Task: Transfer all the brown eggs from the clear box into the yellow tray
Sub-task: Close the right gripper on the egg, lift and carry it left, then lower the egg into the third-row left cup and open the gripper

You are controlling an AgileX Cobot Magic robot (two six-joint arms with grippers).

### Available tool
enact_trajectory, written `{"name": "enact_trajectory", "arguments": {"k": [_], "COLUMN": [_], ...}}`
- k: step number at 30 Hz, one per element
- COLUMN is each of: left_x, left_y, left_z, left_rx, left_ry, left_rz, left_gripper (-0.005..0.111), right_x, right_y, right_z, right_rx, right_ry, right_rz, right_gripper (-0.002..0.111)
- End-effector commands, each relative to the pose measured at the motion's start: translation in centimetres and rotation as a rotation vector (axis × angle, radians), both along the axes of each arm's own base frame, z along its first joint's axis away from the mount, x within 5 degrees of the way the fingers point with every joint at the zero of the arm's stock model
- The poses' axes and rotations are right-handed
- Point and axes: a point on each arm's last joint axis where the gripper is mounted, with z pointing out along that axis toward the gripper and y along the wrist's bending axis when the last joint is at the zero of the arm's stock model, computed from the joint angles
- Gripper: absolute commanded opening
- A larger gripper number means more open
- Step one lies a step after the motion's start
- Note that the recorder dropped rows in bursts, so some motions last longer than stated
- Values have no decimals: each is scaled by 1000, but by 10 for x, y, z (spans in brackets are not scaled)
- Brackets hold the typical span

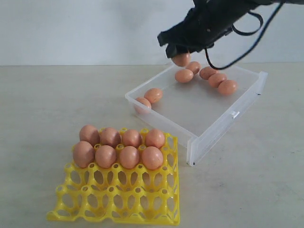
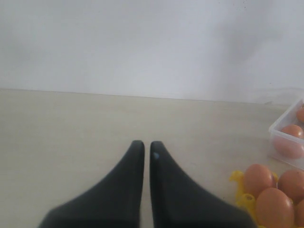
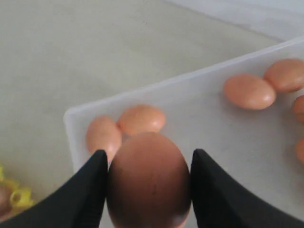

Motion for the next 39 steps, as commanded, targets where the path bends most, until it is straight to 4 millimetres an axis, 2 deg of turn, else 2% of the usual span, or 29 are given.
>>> {"name": "enact_trajectory", "arguments": {"k": [1,5,9,15,17,18,19,24,25,28,33,39], "left_x": [0,0,0,0,0,0,0,0,0,0,0,0], "left_y": [0,0,0,0,0,0,0,0,0,0,0,0], "left_z": [0,0,0,0,0,0,0,0,0,0,0,0], "left_rx": [0,0,0,0,0,0,0,0,0,0,0,0], "left_ry": [-5,-5,-5,-5,-5,-5,-5,-5,-5,-5,-5,-5], "left_rz": [5,5,5,5,5,5,5,5,5,5,5,5], "left_gripper": [4,4,4,4,4,4,4,4,4,4,4,4], "right_x": [-43,-78,-102,-130,-135,-136,-135,-128,-125,-122,-117,-111], "right_y": [14,40,79,133,147,159,162,182,187,190,189,187], "right_z": [-5,-10,-7,-28,-39,-50,-53,-73,-84,-108,-121,-125], "right_rx": [29,145,256,84,41,15,10,234,313,396,335,267], "right_ry": [-25,-26,-86,-342,-383,-386,-386,-353,-341,-271,-250,-253], "right_rz": [310,504,766,1202,1261,1235,1214,1076,1040,1013,971,922], "right_gripper": [0,0,0,0,0,0,0,0,0,0,0,0]}}
